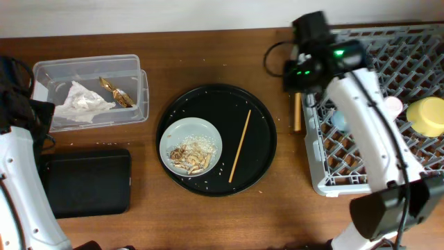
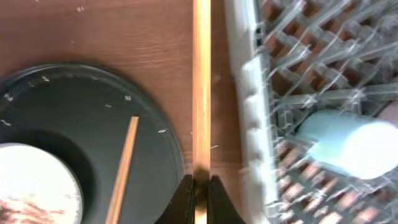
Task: Sort waste into correct bins and load items into the dishwasher rack
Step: 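Return the right gripper to the tray and grasp the second chopstick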
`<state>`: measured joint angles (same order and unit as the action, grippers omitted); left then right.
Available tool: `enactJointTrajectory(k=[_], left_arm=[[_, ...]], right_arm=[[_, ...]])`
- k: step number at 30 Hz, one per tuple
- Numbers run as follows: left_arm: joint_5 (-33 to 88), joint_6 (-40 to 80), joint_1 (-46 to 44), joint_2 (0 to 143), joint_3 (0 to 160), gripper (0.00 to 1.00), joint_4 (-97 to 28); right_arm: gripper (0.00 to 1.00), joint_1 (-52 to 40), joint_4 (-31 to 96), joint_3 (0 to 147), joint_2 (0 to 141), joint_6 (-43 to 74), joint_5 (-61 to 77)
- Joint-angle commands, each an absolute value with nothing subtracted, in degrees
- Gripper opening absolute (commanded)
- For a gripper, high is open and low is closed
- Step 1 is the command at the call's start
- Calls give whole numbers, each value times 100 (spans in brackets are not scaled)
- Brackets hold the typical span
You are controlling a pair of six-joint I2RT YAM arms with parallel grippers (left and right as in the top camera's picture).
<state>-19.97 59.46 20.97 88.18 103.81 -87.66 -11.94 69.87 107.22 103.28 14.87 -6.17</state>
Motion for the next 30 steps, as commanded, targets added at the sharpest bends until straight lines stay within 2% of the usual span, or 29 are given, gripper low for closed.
enactJointTrajectory(k=[1,4,10,12,14,16,17,19,20,21,23,25,26,27,30], left_arm=[[-2036,5999,2117,8779,10398,99,-8774],[-2034,5999,2117,8779,10398,99,-8772],[-2034,5999,2117,8779,10398,99,-8774],[-2034,5999,2117,8779,10396,99,-8774],[-2034,5999,2117,8779,10398,99,-8772],[-2036,5999,2117,8779,10396,99,-8774],[-2034,5999,2117,8779,10396,99,-8772],[-2036,5999,2117,8779,10396,99,-8774],[-2034,5999,2117,8779,10396,99,-8774],[-2034,5999,2117,8779,10398,99,-8774],[-2034,5999,2117,8779,10398,99,-8774],[-2034,5999,2117,8779,10396,99,-8774],[-2034,5999,2117,8779,10396,100,-8774],[-2034,5999,2117,8779,10396,99,-8772],[-2036,5999,2117,8779,10396,99,-8774]], right_arm=[[4,-576,6978,10731,10436,-204,-642],[4,14,6206,10606,10713,-305,-519],[4,115,5625,10602,11673,-298,-187],[8,115,5651,10602,11815,-296,-191],[21,115,5791,10602,11845,-252,-163],[58,113,6040,10602,11845,-204,-21],[63,115,6226,10604,11834,117,-10],[62,113,6427,10608,11791,156,572],[59,99,6604,10606,11646,158,1719],[59,36,6604,10606,11566,388,2202],[59,-233,6726,10602,11557,845,2351],[64,-740,6869,10602,11559,1776,1570],[89,-1138,6960,10600,11566,2458,727],[98,-1483,6947,10560,11579,2912,370],[100,-2408,6416,10374,11896,3183,357]])
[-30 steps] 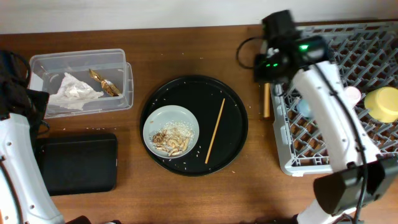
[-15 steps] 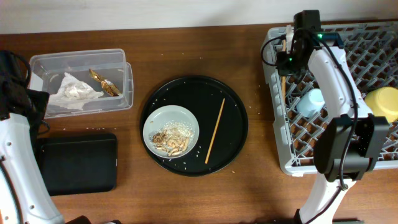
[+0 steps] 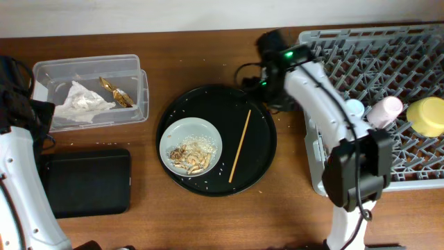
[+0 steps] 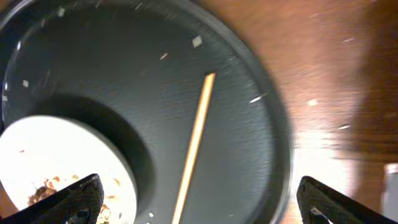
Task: Sort waste into correct bins and load items into the dishwasher rack
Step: 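Return the right gripper to the tray and grasp the second chopstick, then carry the second chopstick to the rack and release it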
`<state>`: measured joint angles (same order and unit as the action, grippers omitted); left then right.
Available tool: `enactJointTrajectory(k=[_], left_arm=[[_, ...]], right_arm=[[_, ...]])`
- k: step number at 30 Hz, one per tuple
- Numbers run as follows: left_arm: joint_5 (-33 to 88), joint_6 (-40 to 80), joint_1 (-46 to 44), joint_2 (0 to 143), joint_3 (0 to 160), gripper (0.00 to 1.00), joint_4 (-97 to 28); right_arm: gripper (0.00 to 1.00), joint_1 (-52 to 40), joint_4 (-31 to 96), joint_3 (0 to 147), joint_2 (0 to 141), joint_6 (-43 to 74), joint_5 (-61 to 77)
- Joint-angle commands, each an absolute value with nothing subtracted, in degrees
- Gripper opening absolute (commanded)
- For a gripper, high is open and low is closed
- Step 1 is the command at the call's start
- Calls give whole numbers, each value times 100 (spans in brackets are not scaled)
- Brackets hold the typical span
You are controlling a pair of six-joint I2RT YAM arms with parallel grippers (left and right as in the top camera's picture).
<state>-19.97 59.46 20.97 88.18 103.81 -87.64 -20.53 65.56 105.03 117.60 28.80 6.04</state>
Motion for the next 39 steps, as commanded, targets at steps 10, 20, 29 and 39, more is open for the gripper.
enactJointTrajectory(k=[10,20,29,39], left_arm=[[-2036,5999,2117,8779,10398,99,-8772],[-2034,5999,2117,8779,10398,99,-8774],[-2034,5999,2117,8779,10396,99,-8774],[-2034,5999,2117,8779,10396,99,-8772]], right_arm=[[37,-3015,6281,9907,12892,4748,119],[4,-2956,6084,9640,12637,4558,388],[4,-10,6390,10844,10580,725,1293],[15,523,5804,10779,11474,-705,836]])
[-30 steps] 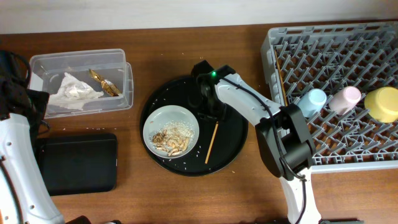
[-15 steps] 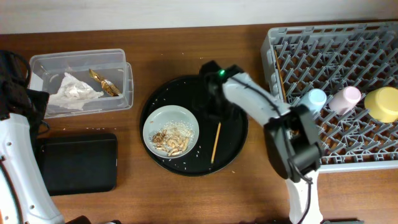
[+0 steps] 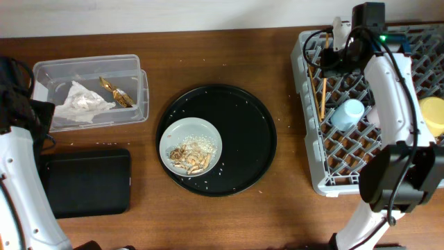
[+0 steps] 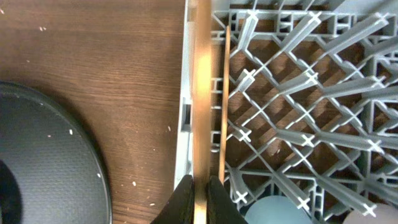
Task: Sort waste into correct bins and load items into the dishwasher rack
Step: 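Carry the second chopstick to the rack and release it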
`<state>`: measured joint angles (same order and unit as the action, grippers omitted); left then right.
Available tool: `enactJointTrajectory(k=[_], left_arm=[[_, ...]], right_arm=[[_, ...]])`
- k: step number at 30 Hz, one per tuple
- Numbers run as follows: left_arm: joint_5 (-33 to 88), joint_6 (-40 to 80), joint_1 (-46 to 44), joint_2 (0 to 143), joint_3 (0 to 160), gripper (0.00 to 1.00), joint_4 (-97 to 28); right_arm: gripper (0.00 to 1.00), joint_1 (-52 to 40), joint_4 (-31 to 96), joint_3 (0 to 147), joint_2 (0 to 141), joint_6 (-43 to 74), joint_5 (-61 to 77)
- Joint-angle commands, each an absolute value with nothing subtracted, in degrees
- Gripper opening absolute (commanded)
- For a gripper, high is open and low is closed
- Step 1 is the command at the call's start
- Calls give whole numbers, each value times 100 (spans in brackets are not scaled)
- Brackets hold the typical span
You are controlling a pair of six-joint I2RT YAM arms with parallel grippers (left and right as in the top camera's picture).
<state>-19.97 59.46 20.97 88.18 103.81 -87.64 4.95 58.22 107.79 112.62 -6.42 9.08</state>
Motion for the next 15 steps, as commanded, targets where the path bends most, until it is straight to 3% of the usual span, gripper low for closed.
enactJointTrajectory(k=[1,2,3,8,10,13,14,15], left_arm=[[-2034,5999,2117,8779,10398,99,-8774],[-2034,5999,2117,8779,10398,99,-8774],[-2034,5999,2117,8779,10398,99,-8774],[-2036,5999,2117,8779,10396,99,-8772],[-2034,5999,2117,8779,10398,99,-8774],[-2034,5999,2117,8779,10398,99,-8772],[-2034,5999,2117,8779,10398,99,-8774],[-2034,5999,2117,8779,10396,99,-8774]], right_arm=[[31,523,5804,10779,11524,-661,838],[49,521,5824,10779,11524,-528,838],[56,521,5852,10779,11524,-355,843],[57,480,6532,10781,11415,-56,3216],[56,82,6840,10781,11413,-58,3677],[59,-1280,7135,10779,11415,-126,3634],[66,-1723,7087,10779,11415,-123,3350],[92,-2106,7035,10779,11417,-119,2840]])
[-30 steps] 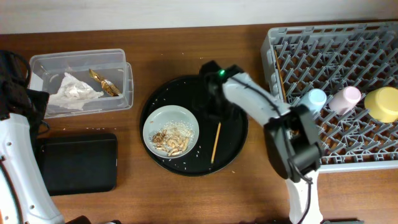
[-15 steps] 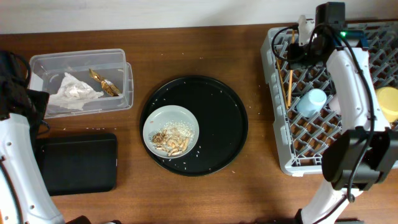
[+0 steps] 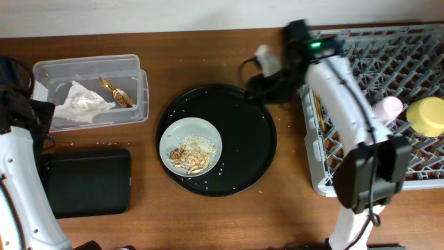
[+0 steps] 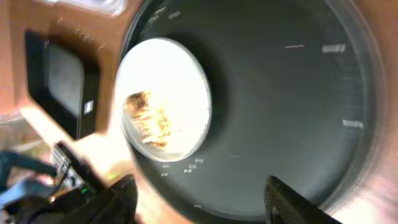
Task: Sort waste into correct bins and load items into the dishwasher rack
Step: 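Carry the second chopstick to the rack and release it, then reach the left gripper to the white plate and grasp its rim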
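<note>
A white bowl of food scraps sits on the left half of the round black tray. My right gripper hangs open over the tray's upper right edge, with nothing between its fingers. A wooden chopstick lies along the left side of the grey dishwasher rack, partly behind my right arm. My left arm rests at the table's left edge, and its fingers cannot be made out.
A clear bin holding a crumpled tissue and a wrapper stands at the back left. A black bin sits in front of it. A pink cup and a yellow bowl are in the rack.
My right gripper was shut on a chopstick over the rack's left edge. It is now open and empty, back over the black tray's upper right edge. The left arm has not moved.
My right gripper first held one chopstick beside the rack while a second lay on the tray. Then it stood open over the second one. Later it held that one at the rack beside the first, with none left on the tray. Now it is open over the tray.
</note>
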`<state>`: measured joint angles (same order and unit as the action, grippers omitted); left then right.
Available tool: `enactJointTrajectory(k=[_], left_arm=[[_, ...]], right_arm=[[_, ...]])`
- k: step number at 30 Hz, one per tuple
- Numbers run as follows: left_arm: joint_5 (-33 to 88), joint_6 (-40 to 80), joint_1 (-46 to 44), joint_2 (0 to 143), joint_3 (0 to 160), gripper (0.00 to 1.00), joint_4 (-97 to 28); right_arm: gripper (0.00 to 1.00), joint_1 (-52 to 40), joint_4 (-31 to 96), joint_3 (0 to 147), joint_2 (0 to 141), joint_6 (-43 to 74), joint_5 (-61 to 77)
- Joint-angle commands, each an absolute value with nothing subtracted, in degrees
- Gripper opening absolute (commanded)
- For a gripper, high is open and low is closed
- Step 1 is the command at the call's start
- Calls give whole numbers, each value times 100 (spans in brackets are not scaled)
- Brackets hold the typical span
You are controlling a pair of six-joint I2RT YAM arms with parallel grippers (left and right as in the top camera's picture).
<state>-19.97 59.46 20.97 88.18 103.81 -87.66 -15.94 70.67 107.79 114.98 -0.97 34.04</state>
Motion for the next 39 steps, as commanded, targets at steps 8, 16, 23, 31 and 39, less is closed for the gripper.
enactJointTrajectory(k=[8,16,23,31,39], left_arm=[[-2034,5999,2117,8779,10398,99,-8774],[-2034,5999,2117,8779,10396,99,-8772],[-2034,5999,2117,8779,10398,99,-8774],[1131,5647,2106,8779,10398,99,-9382],[1398,2475,-1909,8790,9430,100,-7496]], right_arm=[[98,-2279,8235,12033,11290,2152,-609],[98,1507,9732,13371,11227,2134,-357],[98,1732,9730,13371,11227,2134,-366],[98,1732,9727,13371,11227,2134,-366],[98,1732,9730,13371,11227,2134,-366]])
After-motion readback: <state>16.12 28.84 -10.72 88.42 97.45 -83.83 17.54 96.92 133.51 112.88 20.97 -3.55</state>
